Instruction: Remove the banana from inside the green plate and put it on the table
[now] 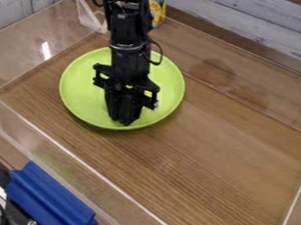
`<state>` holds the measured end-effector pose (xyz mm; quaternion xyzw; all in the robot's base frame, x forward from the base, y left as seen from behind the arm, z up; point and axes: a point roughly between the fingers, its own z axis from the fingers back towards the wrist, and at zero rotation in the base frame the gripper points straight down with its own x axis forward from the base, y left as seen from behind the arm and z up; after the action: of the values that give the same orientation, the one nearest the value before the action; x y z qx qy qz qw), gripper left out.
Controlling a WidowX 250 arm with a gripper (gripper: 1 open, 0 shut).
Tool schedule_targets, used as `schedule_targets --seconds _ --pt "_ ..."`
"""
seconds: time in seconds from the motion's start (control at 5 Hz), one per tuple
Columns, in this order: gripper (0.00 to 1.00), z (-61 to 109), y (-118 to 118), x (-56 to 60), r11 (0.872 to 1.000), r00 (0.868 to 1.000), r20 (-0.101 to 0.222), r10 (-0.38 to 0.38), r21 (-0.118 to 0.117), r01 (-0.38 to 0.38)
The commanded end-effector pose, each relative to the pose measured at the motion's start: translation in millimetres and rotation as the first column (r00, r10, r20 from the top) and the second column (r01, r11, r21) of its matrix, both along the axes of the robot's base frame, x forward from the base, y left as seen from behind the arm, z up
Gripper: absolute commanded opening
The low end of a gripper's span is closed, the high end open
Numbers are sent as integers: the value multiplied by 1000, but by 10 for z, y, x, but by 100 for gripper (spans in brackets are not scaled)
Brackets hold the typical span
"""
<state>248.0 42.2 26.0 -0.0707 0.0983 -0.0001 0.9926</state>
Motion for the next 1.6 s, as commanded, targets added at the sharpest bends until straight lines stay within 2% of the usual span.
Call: schedule_targets --seconds 0.0,1.4 --pt "0 188 -11 61 1000 997 67 -24 18 23" --pt "0 298 -145 45 994 991 72 -109 25 108"
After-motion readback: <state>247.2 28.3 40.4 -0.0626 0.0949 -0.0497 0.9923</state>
